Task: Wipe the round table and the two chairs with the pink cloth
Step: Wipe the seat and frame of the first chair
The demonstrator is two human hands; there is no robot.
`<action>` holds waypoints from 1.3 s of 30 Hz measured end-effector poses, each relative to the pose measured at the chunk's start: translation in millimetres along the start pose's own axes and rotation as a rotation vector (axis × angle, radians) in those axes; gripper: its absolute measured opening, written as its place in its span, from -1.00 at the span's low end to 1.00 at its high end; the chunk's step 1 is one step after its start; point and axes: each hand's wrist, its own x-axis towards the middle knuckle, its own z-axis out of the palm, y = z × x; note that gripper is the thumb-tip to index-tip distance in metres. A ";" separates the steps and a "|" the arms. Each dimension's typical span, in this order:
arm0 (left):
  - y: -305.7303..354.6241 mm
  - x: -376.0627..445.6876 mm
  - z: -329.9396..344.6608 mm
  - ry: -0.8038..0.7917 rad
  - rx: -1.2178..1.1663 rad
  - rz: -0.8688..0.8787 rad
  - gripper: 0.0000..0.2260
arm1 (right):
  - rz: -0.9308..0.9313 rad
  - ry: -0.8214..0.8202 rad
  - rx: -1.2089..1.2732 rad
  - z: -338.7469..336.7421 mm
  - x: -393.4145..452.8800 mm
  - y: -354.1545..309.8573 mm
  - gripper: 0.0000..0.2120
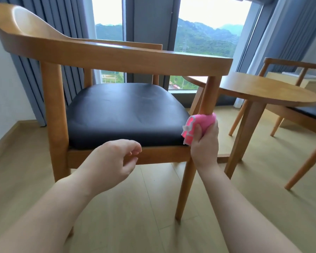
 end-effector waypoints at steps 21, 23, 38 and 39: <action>-30.2 -35.5 16.3 -0.261 0.016 -0.032 -0.85 | -0.314 -0.030 -0.449 44.8 -100.0 70.7 -0.42; -35.0 -42.0 15.1 -0.301 0.019 -0.038 -0.85 | -0.368 -0.015 -0.470 50.8 -98.1 75.1 -0.38; -78.3 -69.0 -18.6 -0.585 -0.027 -0.444 -0.60 | -0.883 -0.203 -0.639 94.2 -105.9 40.0 -0.27; -81.8 -71.7 -22.8 -0.588 -0.033 -0.463 -0.59 | -0.916 -0.227 -0.640 98.8 -107.3 35.2 -0.23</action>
